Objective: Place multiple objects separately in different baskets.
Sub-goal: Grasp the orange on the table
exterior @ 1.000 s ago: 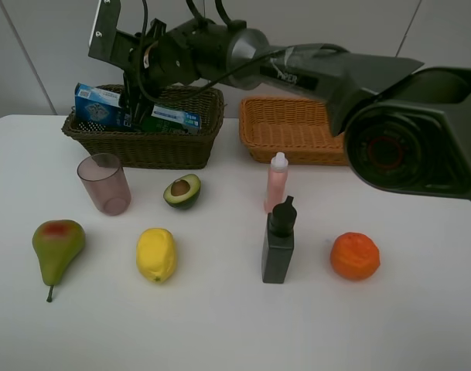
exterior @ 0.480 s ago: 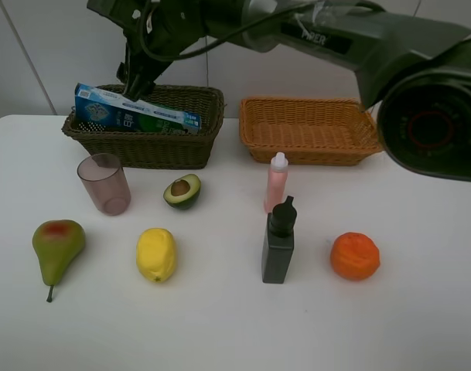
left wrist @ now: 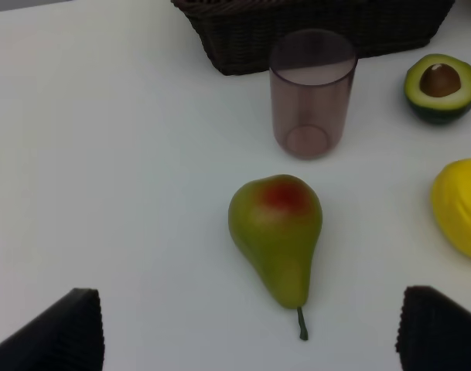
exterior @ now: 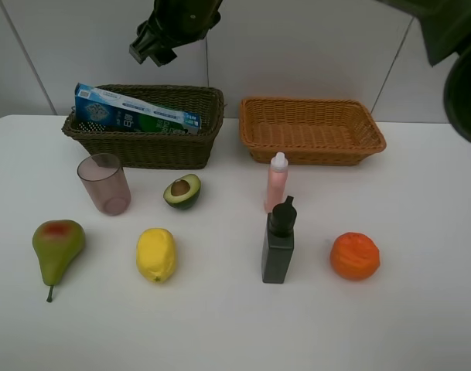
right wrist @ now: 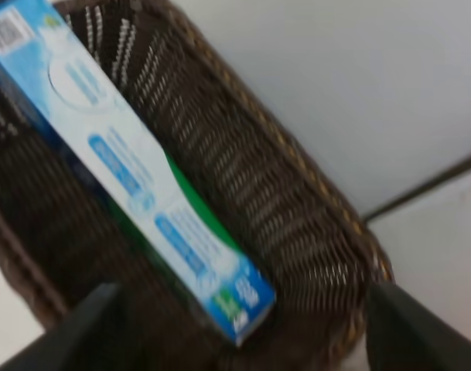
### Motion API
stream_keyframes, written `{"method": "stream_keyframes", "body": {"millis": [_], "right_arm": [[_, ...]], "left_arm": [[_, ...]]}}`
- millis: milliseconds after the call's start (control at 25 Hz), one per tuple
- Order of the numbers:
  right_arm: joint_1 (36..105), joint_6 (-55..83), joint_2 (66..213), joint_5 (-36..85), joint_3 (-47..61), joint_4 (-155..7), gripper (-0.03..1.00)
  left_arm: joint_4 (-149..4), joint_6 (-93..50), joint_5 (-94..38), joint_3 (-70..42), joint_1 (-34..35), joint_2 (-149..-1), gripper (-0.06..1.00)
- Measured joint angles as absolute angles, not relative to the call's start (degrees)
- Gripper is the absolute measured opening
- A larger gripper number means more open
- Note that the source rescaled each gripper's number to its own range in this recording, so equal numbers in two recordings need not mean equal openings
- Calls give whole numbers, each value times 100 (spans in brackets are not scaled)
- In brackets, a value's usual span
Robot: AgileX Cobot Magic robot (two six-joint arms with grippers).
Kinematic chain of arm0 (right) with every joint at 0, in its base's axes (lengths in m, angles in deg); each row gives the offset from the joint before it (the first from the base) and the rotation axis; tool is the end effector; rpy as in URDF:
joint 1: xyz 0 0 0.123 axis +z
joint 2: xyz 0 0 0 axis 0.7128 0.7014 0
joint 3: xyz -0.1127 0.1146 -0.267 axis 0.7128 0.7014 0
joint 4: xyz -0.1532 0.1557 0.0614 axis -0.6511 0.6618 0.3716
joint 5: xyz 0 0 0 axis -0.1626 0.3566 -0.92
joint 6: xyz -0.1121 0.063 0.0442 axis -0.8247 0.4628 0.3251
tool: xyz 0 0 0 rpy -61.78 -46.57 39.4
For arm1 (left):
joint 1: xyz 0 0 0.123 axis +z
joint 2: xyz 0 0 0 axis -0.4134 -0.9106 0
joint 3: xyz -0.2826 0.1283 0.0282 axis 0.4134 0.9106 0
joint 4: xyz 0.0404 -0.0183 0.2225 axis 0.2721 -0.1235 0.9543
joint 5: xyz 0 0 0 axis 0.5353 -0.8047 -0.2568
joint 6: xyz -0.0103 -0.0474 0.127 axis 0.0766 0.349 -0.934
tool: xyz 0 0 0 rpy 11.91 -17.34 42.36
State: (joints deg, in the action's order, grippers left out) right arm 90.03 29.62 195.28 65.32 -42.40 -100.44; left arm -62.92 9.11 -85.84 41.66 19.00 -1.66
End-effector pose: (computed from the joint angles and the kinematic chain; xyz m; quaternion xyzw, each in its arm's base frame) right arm 0.4103 0.3588 0.2927 -0.4400 0.7991 -0.0204 0.4091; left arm -0.0108 -0.0067 0.2186 0.0677 0.8739 -0.0406 0.4797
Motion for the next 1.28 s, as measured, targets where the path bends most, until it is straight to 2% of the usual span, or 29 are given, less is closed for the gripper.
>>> {"method": "stream_keyframes", "body": {"millis": [160,360,480,960,1280], "right_arm": [[8947,2958,19276,7120,-4182,-10081,51],[8786,2823,18730,7295,-3540,-10134,74],[8636,2804,18270,7321,-2875,-10206,82],[7540,2802,15936,7050,621,-9921,84],[6858,2802,15458,7087,1857,-9055,84]], "left_arm": [[-6292,911,-8584,4166,1900,-166,100],[-6292,911,-8584,4166,1900,-166,100],[-6292,911,-8584,4166,1900,-166,100],[-6292,911,-8584,4166,1900,-166,100],[-6292,911,-8584,4166,1900,-166,100]]}}
